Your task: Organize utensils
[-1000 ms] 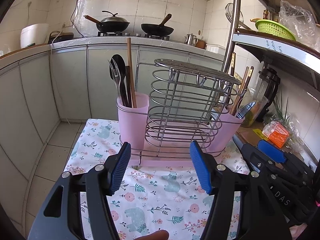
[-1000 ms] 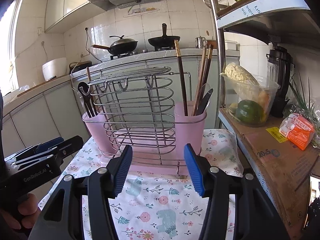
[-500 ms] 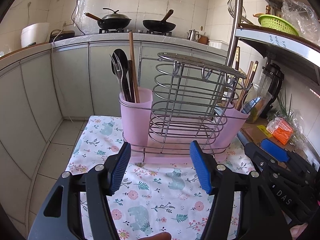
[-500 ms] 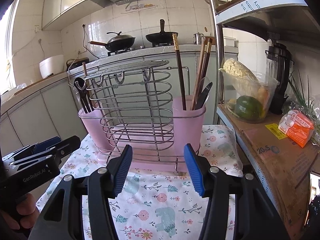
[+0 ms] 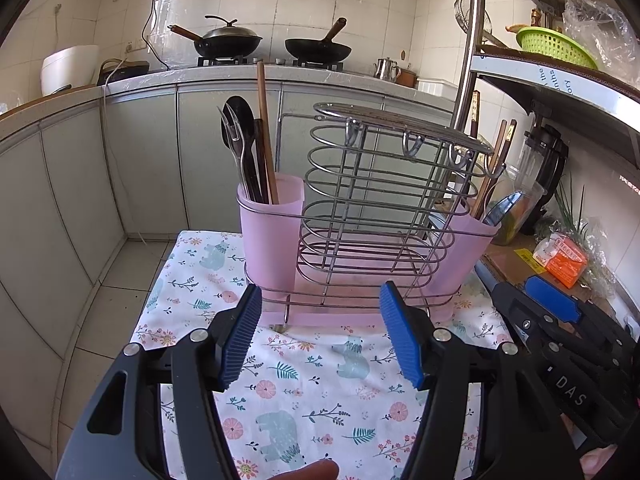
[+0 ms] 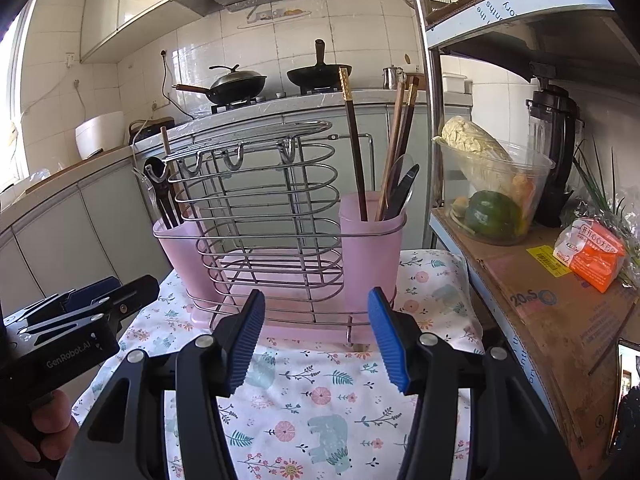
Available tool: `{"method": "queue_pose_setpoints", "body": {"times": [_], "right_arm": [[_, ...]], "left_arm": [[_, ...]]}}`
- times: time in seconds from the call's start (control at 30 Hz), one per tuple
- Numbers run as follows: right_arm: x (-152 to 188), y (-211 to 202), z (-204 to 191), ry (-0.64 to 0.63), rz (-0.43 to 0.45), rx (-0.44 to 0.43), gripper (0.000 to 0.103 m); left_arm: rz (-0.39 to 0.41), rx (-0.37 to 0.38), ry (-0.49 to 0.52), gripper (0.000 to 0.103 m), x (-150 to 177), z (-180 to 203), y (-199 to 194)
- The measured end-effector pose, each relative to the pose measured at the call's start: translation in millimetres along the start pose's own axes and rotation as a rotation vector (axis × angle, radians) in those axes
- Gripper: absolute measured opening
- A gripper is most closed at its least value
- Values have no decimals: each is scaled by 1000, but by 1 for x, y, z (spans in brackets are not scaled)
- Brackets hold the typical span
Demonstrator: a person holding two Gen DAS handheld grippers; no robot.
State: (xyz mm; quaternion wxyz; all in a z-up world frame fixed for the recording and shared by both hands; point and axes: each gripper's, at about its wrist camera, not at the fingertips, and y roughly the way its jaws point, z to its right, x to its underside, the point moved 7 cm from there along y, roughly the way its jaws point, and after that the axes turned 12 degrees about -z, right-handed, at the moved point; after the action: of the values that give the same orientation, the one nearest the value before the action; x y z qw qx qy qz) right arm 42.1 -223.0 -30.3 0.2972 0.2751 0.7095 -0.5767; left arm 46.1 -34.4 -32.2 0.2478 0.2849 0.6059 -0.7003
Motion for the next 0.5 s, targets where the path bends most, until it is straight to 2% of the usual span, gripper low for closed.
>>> {"method": "queue_pose_setpoints", "body": {"times": [0.5], "right_arm": [[1,0,6,19,-1,-1,53]], "left_arm": [[6,-16,7,62,0,4,-3]]}}
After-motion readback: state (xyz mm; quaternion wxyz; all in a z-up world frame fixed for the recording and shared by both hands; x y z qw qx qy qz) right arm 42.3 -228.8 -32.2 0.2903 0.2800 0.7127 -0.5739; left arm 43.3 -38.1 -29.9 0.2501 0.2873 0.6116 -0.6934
